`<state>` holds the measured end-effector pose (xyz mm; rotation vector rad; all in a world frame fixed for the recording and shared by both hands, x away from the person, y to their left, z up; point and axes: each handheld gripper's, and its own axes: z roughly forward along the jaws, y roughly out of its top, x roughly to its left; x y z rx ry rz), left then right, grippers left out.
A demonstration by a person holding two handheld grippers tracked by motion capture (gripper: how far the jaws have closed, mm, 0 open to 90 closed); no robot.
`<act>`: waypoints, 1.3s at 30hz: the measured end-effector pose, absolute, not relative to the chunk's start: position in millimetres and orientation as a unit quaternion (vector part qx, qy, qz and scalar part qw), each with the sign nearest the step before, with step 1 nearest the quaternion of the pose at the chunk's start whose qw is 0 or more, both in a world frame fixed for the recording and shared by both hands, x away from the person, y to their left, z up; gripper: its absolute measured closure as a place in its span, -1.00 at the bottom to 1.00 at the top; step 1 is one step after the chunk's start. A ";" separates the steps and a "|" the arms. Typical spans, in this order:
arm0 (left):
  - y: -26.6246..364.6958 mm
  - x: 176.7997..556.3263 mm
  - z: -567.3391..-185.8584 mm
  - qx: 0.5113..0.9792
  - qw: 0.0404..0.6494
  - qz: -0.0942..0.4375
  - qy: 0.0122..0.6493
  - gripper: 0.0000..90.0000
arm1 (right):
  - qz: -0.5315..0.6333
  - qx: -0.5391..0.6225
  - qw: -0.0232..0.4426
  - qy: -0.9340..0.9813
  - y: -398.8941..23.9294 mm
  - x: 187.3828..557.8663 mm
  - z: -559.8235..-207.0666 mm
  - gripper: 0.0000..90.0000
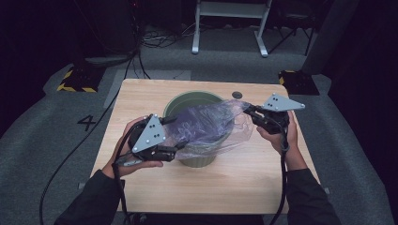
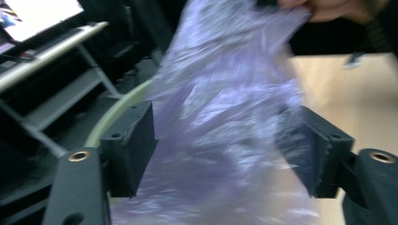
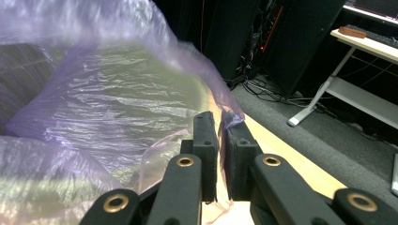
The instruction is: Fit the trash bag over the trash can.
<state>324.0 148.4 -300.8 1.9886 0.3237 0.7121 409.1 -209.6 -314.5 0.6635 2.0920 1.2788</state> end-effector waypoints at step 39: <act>210.8 478.4 -371.8 0.789 0.461 0.150 0.378 0.79 | 0.407 0.333 0.236 0.817 -212.6 464.6 -356.2 0.98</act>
